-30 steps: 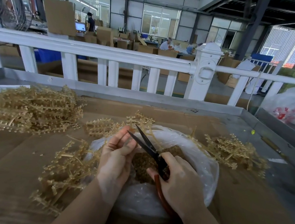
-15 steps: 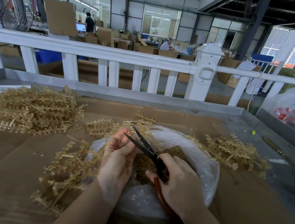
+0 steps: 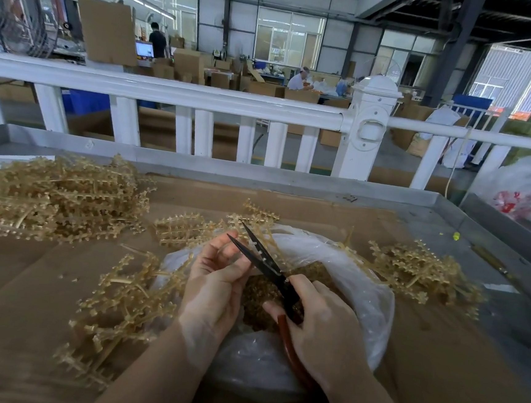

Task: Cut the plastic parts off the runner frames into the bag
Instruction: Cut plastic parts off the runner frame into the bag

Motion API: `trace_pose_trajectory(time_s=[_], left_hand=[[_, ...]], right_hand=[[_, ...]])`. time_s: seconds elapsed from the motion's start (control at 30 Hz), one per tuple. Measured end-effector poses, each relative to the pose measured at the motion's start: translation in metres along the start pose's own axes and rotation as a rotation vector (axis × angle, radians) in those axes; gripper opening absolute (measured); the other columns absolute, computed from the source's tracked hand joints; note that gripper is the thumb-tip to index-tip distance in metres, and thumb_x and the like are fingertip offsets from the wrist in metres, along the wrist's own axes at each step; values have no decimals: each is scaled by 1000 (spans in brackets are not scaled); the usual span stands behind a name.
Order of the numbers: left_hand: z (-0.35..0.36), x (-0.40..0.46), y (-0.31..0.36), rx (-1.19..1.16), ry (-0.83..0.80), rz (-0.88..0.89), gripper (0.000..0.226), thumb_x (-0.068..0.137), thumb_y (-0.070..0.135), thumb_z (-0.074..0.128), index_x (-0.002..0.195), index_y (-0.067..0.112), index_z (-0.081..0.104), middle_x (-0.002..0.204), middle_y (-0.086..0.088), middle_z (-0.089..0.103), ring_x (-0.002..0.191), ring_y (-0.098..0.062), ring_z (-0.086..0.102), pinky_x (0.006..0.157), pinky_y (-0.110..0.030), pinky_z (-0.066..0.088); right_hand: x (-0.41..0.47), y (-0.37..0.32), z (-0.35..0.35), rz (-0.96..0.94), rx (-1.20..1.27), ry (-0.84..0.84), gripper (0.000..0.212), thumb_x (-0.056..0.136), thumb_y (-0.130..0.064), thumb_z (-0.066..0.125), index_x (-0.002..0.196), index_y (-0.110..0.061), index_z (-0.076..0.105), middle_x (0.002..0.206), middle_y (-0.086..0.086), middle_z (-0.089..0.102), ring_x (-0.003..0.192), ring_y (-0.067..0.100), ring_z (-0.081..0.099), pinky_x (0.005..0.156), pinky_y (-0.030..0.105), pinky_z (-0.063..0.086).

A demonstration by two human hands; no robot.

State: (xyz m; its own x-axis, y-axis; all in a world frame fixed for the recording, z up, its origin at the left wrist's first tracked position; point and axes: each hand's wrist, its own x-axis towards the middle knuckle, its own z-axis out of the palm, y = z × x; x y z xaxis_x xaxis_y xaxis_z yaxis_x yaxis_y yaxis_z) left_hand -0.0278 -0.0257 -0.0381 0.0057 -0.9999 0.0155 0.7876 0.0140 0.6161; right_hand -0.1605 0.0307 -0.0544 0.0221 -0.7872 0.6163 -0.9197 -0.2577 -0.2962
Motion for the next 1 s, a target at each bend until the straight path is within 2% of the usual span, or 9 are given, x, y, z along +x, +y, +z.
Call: trace_pose_trajectory(time_s=[0.13, 0.27, 0.43, 0.6, 0.77, 0.9, 1.0], left_hand=[[-2, 1, -2, -2, -23, 23, 39, 80, -24, 43, 93, 9, 60, 64, 1, 52, 62, -9, 61, 64, -24, 58], [-3, 0, -2, -13, -55, 28, 36, 68, -16, 52, 94, 9, 60, 64, 1, 56, 65, -9, 63, 67, -24, 58], [-3, -1, -2, 7, -18, 30, 38, 80, -23, 44, 93, 10, 59, 68, 0, 57, 65, -7, 64, 68, -22, 58], [0, -4, 0, 3, -29, 33, 38, 72, -21, 50, 94, 9, 60, 68, 1, 57, 66, -7, 63, 68, -21, 57], [-1, -5, 1, 16, 4, -31, 43, 81, -23, 45, 96, 11, 65, 69, -2, 61, 66, -8, 67, 61, -18, 55], [-3, -3, 2, 21, 0, -94, 42, 80, -21, 47, 97, 10, 69, 70, -2, 67, 67, -8, 69, 61, -17, 55], [-2, -2, 3, 26, 1, -128, 30, 71, -7, 57, 95, 6, 69, 73, -4, 69, 63, -10, 67, 58, -18, 55]], right_hand=[[0, -1, -1, -22, 18, 22, 35, 83, -55, 54, 92, -22, 62, 68, -8, 57, 60, 10, 55, 54, 21, 45], [0, -1, -3, -27, 12, 4, 35, 83, -53, 56, 93, -20, 63, 67, -6, 59, 58, 11, 56, 52, 24, 48], [1, -2, -4, -30, -8, -7, 38, 83, -55, 56, 93, -19, 65, 65, -5, 61, 56, 13, 58, 50, 27, 48], [1, -2, -5, -30, -9, 13, 43, 83, -58, 52, 92, -19, 67, 64, -5, 63, 56, 12, 59, 50, 26, 48], [0, -1, -3, 49, 54, 34, 52, 81, -69, 37, 91, -25, 62, 67, -10, 59, 62, 8, 56, 55, 27, 49], [1, 1, -3, 91, 32, 53, 39, 81, -63, 49, 93, -28, 61, 68, -10, 57, 62, 8, 55, 55, 24, 47], [1, 0, -2, 84, -3, 51, 32, 80, -57, 59, 92, -27, 62, 67, -11, 57, 61, 8, 54, 53, 20, 43]])
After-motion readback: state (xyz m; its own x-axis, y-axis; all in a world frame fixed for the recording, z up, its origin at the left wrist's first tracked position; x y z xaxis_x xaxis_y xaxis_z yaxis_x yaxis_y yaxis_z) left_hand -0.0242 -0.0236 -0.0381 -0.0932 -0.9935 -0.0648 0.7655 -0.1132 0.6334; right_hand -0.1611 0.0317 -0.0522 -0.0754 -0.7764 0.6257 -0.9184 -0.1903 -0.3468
